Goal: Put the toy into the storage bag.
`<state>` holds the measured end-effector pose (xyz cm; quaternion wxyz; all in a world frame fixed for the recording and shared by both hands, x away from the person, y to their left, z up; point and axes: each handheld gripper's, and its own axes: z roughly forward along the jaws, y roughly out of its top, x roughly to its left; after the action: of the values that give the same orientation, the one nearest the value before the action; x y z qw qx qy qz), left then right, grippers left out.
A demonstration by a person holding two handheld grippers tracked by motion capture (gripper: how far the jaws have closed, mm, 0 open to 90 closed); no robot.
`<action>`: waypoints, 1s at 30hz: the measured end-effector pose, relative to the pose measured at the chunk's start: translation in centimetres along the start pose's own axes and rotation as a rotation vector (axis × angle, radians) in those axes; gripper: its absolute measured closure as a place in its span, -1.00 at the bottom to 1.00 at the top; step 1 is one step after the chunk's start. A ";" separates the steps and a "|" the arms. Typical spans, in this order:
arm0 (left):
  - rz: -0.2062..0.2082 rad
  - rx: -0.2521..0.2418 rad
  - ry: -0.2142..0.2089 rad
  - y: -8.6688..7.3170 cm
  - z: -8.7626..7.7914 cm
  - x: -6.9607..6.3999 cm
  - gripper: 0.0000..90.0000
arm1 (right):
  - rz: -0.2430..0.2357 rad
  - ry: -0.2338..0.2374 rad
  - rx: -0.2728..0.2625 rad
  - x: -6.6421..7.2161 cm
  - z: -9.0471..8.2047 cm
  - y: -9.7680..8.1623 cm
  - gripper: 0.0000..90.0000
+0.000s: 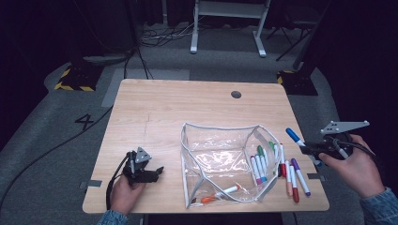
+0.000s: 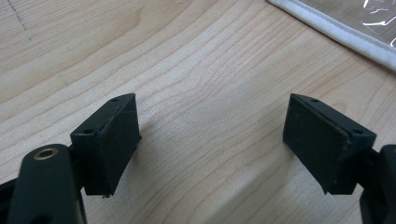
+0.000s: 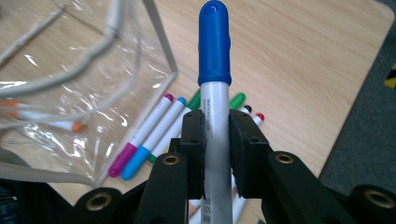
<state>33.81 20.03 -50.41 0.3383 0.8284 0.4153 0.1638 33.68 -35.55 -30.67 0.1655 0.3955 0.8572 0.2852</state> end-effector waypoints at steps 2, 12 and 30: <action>0.000 0.000 0.000 0.0 0.0 0.0 -0.58 | -0.024 0.014 -0.010 0.7 -0.4 0.7 0.71; 0.000 -0.001 0.000 0.0 0.0 0.0 -0.58 | -0.154 0.089 -0.030 4.5 -1.7 3.9 0.71; 0.000 0.000 -0.001 0.0 0.0 0.0 -0.58 | -0.349 0.232 0.013 10.8 0.3 8.4 0.71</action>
<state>33.79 20.04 -50.41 0.3384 0.8286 0.4150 0.1635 31.91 -22.70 -26.30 0.1100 0.2065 0.9278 0.2906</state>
